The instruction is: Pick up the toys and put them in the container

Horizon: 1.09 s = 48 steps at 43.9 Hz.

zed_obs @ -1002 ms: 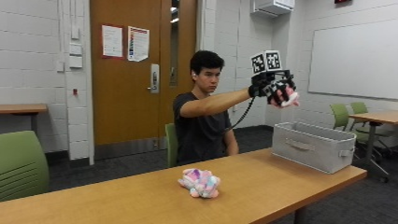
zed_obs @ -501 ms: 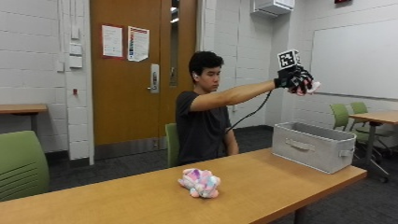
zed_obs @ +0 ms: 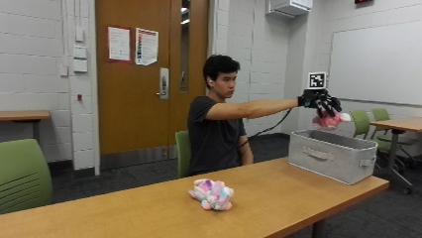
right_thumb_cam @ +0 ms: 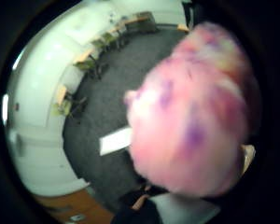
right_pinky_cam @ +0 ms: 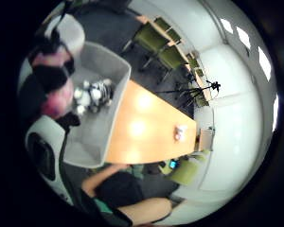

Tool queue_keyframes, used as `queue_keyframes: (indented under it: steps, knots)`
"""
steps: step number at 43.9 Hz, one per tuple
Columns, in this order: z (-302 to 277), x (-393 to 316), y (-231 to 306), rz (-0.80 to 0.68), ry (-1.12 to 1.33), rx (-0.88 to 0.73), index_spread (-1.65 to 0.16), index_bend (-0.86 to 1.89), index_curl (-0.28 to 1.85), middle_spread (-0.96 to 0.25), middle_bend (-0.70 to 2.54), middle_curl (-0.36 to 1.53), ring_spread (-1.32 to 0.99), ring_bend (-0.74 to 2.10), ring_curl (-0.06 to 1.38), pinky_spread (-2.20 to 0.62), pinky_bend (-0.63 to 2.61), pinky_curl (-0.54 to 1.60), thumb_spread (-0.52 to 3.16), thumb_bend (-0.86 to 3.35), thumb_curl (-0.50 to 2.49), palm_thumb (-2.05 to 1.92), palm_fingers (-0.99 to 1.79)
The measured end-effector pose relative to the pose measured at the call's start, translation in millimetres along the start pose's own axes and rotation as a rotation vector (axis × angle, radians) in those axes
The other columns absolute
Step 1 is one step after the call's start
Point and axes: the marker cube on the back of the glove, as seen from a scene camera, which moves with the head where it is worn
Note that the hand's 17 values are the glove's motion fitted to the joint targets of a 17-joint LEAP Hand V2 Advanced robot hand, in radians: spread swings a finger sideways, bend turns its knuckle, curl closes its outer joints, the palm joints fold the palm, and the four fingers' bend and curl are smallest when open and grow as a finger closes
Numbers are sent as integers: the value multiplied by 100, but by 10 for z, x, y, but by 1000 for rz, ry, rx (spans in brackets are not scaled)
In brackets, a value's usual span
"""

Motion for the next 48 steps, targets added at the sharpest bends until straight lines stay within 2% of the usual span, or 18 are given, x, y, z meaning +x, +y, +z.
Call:
queue_keyframes:
  steps: [2, 4, 5, 8, 14, 19, 24, 33, 39, 48]
  knots:
    - [62, 126, 7, -26, 46, -36, -41, 1, 22, -37, 30, 47, -40, 101, 50, -43, 121, 44, 84, -27, 60, 3, 61]
    - [78, 211, 29, -77, 56, -41, -40, 3, 21, -33, 26, 47, -38, 102, 51, -41, 125, 45, 85, -20, 56, -5, 56]
    - [67, 229, 41, -91, 40, -39, -39, 1, 19, -28, 20, 45, -35, 99, 50, -39, 130, 46, 84, -19, 54, -10, 41]
    - [25, 334, 63, -99, 0, -41, -37, 5, 18, -20, 16, 44, -28, 92, 49, -34, 137, 47, 85, -15, 50, -14, 21]
    - [-112, 459, 226, -121, -132, -67, -34, 6, 15, -12, 21, 44, -21, 88, 44, -25, 137, 45, 87, -12, 42, -15, 8]
    - [-265, 298, 556, -81, -147, -1, -34, 14, 17, -11, 27, 45, -18, 84, 40, -18, 130, 41, 90, -11, 37, -13, 6]
    - [-221, 1027, 737, 78, -108, 45, -34, 18, 19, -11, 32, 46, -18, 79, 38, -14, 123, 38, 92, -10, 33, -12, 4]
    - [-41, 2355, 1169, 215, -31, 122, -34, 22, 25, -13, 36, 47, -26, 70, 34, -13, 104, 32, 95, -9, 28, -11, 2]
    - [80, 3099, 1603, 354, 44, 113, -34, 22, 28, -15, 37, 47, -31, 68, 32, -14, 95, 29, 96, -9, 26, -11, 5]
    - [370, 4044, 1995, 482, 69, 87, -34, 19, 32, -17, 36, 46, -35, 62, 31, -14, 89, 28, 96, -8, 24, -10, 1]
